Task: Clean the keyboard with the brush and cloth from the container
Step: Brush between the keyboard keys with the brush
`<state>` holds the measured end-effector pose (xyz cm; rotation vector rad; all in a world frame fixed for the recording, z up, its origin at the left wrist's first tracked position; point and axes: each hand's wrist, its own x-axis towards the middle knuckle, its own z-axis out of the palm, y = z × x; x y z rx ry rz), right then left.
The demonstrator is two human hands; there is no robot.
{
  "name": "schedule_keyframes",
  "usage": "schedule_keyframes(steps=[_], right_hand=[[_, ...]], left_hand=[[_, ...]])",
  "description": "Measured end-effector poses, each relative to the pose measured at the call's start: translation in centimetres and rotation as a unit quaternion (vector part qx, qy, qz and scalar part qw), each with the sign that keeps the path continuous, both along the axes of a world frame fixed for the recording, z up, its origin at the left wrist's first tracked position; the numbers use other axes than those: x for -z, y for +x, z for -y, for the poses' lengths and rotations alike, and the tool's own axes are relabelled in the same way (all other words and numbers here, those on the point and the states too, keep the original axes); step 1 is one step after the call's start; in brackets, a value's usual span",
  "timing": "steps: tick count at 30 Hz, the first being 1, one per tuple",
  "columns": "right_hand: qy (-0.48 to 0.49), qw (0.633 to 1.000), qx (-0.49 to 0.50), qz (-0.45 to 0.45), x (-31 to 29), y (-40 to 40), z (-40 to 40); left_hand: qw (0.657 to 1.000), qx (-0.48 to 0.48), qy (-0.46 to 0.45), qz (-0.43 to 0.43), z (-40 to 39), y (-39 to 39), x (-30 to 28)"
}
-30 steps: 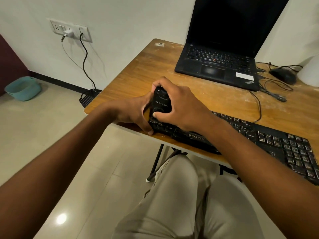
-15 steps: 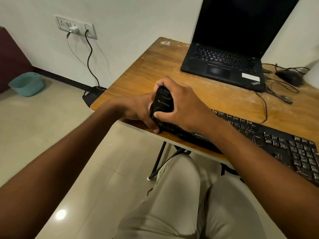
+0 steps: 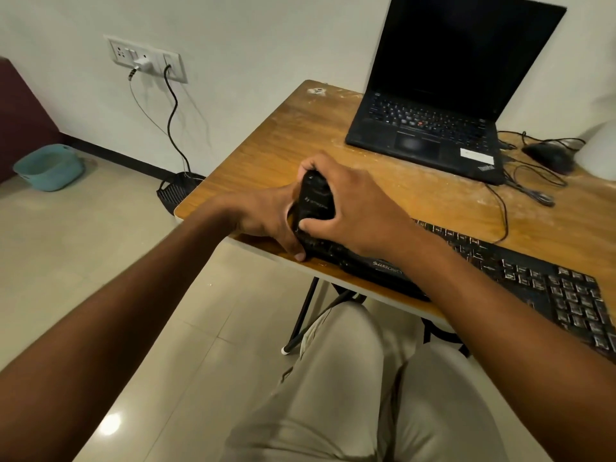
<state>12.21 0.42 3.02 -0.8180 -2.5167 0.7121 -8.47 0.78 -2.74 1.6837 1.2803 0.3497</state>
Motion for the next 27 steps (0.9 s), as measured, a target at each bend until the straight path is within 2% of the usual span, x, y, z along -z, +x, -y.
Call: schedule_keyframes(steps=[2, 9, 11, 13, 15, 17, 19, 24, 27], right_hand=[[-0.009, 1.000, 0.005, 0.010, 0.3, 0.4, -0.2], [-0.027, 0.984, 0.033, 0.172, -2.2, 4.9, -0.6], [0.001, 0.987, 0.040, 0.155, -2.5, 4.8, -0.8], [0.017, 0.995, 0.033, 0.091, -2.1, 3.9, -0.6], [0.005, 0.999, 0.009, 0.035, -1.2, 2.8, -0.3], [-0.013, 1.000, -0.010, 0.020, -0.4, 2.3, -0.1], [-0.023, 0.999, -0.003, 0.041, -0.2, 2.9, 0.0], [-0.046, 0.985, 0.038, 0.162, -2.1, 6.5, -0.3], [-0.030, 0.989, 0.051, 0.133, -3.0, 6.7, -0.6]], left_hand=[[1.000, -0.002, 0.005, -0.011, -0.1, 0.0, 0.0], [0.999, -0.010, -0.004, -0.032, -0.4, -0.1, 0.2], [0.999, -0.010, -0.008, -0.038, -0.5, -0.2, 0.4], [0.999, -0.003, -0.007, -0.039, -0.4, -0.2, 0.4], [0.999, -0.004, -0.003, -0.040, -0.3, -0.2, 0.4], [1.000, -0.005, -0.002, -0.031, -0.1, -0.1, 0.2], [1.000, -0.003, -0.004, -0.028, -0.1, 0.0, 0.2], [0.999, -0.013, -0.023, -0.030, 0.0, 0.0, -0.1], [0.999, -0.013, -0.022, -0.029, 0.1, 0.2, -0.2]])
